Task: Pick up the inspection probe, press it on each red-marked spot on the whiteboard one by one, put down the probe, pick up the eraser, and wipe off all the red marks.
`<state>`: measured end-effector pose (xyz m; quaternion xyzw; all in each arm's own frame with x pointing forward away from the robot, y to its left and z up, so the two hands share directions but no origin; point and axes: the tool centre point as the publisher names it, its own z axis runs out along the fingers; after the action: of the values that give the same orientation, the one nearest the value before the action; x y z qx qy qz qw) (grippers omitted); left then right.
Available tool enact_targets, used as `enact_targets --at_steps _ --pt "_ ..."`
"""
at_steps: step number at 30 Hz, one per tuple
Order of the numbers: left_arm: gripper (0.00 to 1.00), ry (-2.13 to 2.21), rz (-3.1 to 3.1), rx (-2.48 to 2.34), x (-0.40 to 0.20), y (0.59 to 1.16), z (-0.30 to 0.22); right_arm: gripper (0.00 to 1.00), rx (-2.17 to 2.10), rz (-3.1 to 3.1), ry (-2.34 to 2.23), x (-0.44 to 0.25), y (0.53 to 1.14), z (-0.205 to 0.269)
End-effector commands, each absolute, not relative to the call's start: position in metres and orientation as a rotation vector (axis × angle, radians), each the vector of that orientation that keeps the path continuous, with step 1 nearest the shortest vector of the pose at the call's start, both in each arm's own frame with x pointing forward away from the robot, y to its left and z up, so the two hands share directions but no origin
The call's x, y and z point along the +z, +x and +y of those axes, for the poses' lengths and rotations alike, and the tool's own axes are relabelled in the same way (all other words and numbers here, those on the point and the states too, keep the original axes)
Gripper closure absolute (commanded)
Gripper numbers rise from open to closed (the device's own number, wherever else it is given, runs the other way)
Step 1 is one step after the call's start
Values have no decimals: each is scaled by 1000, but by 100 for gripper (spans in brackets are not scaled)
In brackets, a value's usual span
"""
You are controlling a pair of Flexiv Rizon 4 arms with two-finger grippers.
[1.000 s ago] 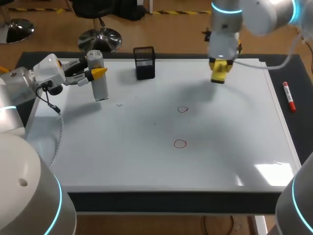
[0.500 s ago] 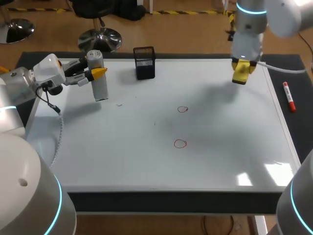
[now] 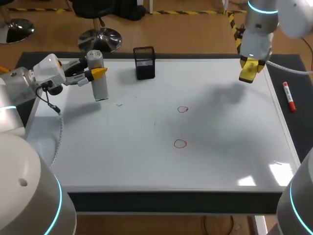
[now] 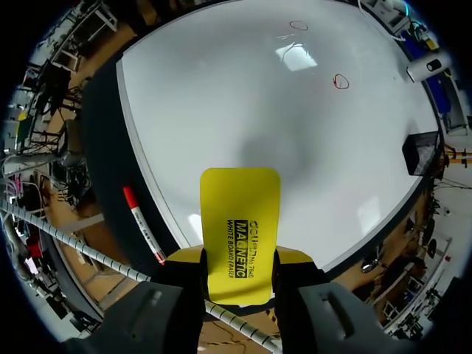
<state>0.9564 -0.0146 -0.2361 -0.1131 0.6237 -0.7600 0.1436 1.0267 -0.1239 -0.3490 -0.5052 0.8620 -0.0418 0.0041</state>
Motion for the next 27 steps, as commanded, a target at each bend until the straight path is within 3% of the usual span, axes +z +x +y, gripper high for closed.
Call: enact_targets --at_steps 1,27 --pt "100 -325 1795 -2191 -236 956 -15 100 -136 2693 -1585 -348 1023 -126" --pt "100 -306 1807 -2186 -234 955 -18 100 -136 2693 -1585 -348 1023 -126"
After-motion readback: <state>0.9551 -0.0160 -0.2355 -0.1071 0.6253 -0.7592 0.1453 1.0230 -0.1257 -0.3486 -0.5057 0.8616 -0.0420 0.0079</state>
